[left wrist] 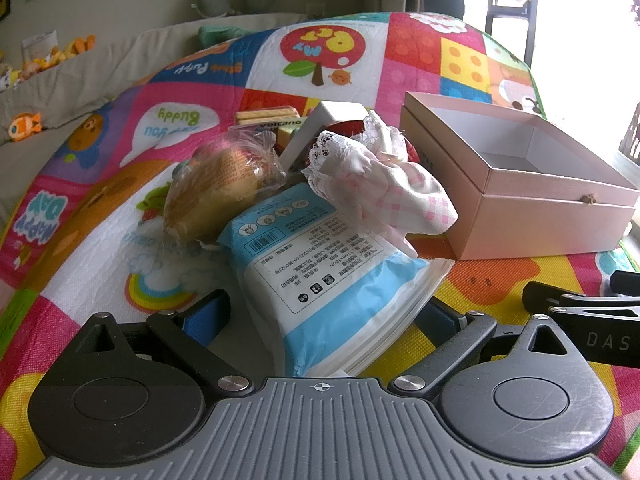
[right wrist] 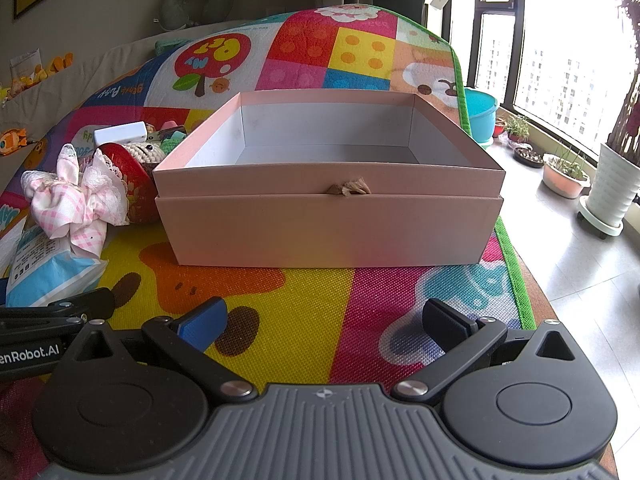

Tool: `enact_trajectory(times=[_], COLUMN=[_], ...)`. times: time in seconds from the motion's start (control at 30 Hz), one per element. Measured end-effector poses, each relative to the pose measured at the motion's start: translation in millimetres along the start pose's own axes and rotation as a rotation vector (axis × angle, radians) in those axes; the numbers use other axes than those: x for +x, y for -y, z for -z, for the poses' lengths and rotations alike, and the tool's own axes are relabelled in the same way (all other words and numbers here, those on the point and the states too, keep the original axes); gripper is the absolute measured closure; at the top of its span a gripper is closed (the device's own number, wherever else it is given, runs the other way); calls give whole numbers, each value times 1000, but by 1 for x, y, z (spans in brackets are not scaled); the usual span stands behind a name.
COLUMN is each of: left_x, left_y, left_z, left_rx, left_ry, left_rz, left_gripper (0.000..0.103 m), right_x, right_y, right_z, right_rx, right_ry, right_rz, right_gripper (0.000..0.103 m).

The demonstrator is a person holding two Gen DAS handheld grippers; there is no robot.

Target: Organize objects

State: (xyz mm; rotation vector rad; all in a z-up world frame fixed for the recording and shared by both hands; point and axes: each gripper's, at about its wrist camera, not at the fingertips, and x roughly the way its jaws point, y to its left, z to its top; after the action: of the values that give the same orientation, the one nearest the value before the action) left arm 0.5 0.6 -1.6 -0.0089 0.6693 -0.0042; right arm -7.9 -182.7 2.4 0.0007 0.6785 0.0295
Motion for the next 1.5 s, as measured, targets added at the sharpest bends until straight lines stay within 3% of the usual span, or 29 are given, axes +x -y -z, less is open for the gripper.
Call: enact_trajectory(times=[0.7,0.93,1.07,1.17,1.33,1.5], left_x=[-3,-29,-52,-52,11,35], left_y=[2,-8,-34,-41,-32,-24], left_z=[0,16,0,-24,-49,-51], left_rx=[10,66,-110,-170,-141,-56], left_ry=[1,-29,-31,24,-98,-116], left_rz=[0,92,197,161,65,34], left_gripper=[3,3,3,3,4,7], right_x=[0,0,0,0,0,0], right_y=[0,0,0,0,-1,-2], right_z=[0,0,0,0,0,0], right_rx=[-1,-2,-2,-2,-2,-2], right_ry=[0,0,0,1,1,1], right_rz=[0,-1,-1,-1,-1,-2], right_gripper=[0,0,0,0,0,0])
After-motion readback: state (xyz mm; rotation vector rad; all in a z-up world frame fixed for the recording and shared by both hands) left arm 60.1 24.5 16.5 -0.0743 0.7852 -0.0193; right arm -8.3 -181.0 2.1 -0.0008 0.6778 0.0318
